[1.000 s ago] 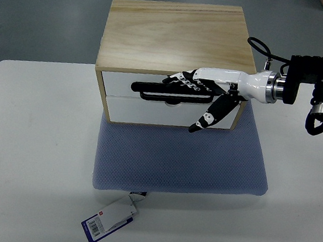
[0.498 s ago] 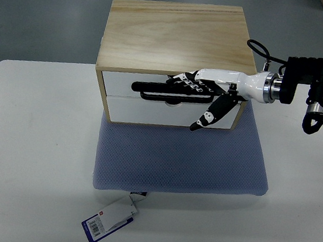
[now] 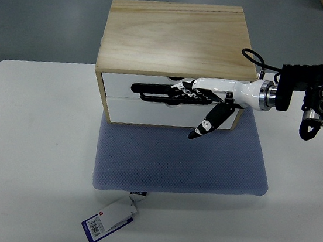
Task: Open wood drawer with right hand
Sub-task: 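Hook the right hand fingers around the black bar handle, then pull the upper white drawer toward the robot with the right hand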
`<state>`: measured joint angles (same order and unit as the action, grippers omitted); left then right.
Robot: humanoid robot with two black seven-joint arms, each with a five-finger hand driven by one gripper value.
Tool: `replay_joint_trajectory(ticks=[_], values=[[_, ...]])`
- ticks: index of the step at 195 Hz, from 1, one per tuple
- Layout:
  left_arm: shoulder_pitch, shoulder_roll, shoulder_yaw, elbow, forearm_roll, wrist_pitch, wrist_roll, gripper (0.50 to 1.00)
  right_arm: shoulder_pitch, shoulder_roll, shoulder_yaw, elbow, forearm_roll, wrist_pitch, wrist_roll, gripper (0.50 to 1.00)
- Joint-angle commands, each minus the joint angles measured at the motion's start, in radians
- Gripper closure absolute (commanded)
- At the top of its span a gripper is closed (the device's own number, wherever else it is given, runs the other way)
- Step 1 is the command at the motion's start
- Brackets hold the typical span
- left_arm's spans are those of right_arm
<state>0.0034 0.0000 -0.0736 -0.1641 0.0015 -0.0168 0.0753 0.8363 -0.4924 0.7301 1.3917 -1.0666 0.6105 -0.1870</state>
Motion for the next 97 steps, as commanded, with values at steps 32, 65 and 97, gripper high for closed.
replay_joint_trajectory(ticks=[32, 65, 97], values=[[0.000, 0.000, 0.000, 0.000, 0.000, 0.000, 0.000, 0.500, -0.002, -0.012, -0.002, 0.018, 0.005, 0.000, 0.000, 0.550], [0.000, 0.000, 0.000, 0.000, 0.000, 0.000, 0.000, 0.500, -0.020, -0.035, 0.000, 0.069, 0.010, 0.000, 0.000, 0.552], [0.001, 0.000, 0.000, 0.000, 0.000, 0.000, 0.000, 0.500, -0.036, -0.060, 0.000, 0.110, 0.013, 0.000, 0.000, 0.550]])
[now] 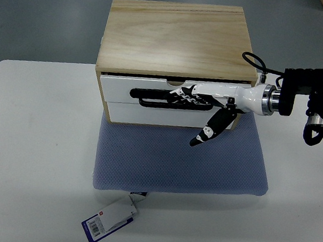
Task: Open wood drawer with right hand
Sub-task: 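Pull the upper white drawer toward the robot with the right hand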
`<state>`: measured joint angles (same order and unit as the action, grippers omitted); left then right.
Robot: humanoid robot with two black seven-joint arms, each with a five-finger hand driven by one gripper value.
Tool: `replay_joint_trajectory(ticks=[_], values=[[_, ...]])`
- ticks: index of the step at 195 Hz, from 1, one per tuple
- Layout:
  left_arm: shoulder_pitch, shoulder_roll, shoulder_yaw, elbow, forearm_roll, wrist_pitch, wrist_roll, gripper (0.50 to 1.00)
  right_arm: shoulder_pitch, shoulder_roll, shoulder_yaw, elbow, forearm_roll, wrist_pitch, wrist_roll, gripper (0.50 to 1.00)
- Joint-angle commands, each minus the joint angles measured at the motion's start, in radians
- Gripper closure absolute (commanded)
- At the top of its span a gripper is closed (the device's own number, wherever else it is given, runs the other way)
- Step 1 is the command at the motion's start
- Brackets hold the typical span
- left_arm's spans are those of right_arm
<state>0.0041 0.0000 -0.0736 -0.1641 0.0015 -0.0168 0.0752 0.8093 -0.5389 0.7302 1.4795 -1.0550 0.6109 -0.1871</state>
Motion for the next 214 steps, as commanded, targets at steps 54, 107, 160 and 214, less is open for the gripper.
replay_joint_trajectory(ticks=[54, 107, 160, 214], values=[[-0.001, 0.000, 0.000, 0.000, 0.000, 0.000, 0.000, 0.500, -0.027, -0.041, -0.003, 0.041, 0.004, 0.000, 0.000, 0.550], [-0.001, 0.000, 0.000, 0.000, 0.000, 0.000, 0.000, 0.500, -0.027, -0.073, -0.006, 0.081, 0.036, 0.000, 0.000, 0.552], [0.001, 0.000, 0.000, 0.000, 0.000, 0.000, 0.000, 0.500, -0.041, -0.110, -0.008, 0.088, 0.073, 0.000, 0.000, 0.550], [0.001, 0.000, 0.000, 0.000, 0.000, 0.000, 0.000, 0.500, -0.055, -0.139, -0.008, 0.119, 0.084, 0.000, 0.000, 0.550]])
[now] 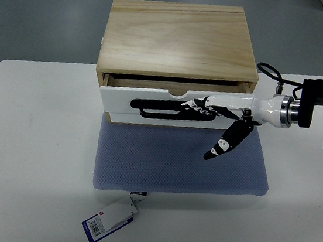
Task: Open wood drawer with right hand
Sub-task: 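Pull the upper white drawer toward the robot with the right hand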
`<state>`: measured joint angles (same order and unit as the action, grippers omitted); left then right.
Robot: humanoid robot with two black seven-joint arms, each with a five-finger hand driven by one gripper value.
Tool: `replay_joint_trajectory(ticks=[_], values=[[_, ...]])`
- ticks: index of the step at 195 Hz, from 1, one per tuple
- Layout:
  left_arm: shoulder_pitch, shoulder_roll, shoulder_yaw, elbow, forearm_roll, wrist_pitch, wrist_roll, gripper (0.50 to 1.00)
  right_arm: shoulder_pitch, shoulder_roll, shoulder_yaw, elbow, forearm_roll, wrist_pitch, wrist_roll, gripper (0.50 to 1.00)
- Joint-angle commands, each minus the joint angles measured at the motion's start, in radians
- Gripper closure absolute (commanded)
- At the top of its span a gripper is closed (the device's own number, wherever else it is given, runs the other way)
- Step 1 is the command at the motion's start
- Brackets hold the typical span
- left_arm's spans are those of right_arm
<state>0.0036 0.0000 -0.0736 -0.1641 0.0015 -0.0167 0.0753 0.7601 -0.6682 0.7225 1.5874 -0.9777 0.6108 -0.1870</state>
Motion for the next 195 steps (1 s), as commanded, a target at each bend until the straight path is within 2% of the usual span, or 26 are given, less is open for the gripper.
replay_joint_trajectory(ticks=[1, 195], values=[[0.001, 0.000, 0.000, 0.000, 0.000, 0.000, 0.000, 0.500, -0.005, -0.011, 0.000, 0.012, 0.008, 0.000, 0.000, 0.550], [-0.001, 0.000, 0.000, 0.000, 0.000, 0.000, 0.000, 0.500, -0.019, -0.073, -0.012, 0.089, 0.085, 0.000, 0.000, 0.550]])
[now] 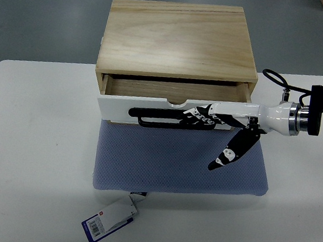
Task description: Open wood drawer with right hand
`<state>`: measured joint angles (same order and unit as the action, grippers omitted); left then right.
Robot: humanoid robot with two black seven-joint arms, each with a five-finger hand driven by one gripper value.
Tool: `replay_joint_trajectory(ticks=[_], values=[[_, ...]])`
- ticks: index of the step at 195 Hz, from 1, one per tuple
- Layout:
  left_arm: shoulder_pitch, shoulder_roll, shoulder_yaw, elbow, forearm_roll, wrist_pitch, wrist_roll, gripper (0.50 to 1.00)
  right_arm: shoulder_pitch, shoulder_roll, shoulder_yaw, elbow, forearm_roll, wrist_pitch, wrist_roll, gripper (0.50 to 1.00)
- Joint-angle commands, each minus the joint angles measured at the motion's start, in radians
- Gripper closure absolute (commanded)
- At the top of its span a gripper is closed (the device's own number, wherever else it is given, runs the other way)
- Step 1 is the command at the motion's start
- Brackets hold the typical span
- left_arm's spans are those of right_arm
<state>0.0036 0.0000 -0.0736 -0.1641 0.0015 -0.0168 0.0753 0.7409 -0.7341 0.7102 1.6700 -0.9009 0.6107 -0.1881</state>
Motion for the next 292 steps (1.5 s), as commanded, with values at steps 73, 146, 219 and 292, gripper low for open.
replay_joint_trajectory(ticks=[73, 146, 219, 292], values=[[0.001, 0.000, 0.000, 0.000, 0.000, 0.000, 0.000, 0.500, 0.000, -0.047, 0.000, 0.037, 0.048, 0.000, -0.001, 0.550], [0.000, 0.000, 0.000, 0.000, 0.000, 0.000, 0.000, 0.500, -0.002, -0.067, 0.000, 0.043, 0.059, 0.000, -0.001, 0.552], [0.001, 0.000, 0.000, 0.000, 0.000, 0.000, 0.000, 0.500, 0.021, -0.100, 0.009, 0.043, 0.099, 0.000, -0.007, 0.550], [-0.001, 0.000, 0.000, 0.000, 0.000, 0.001, 0.000, 0.500, 0.153, -0.235, 0.020, 0.031, 0.367, 0.000, -0.030, 0.550]])
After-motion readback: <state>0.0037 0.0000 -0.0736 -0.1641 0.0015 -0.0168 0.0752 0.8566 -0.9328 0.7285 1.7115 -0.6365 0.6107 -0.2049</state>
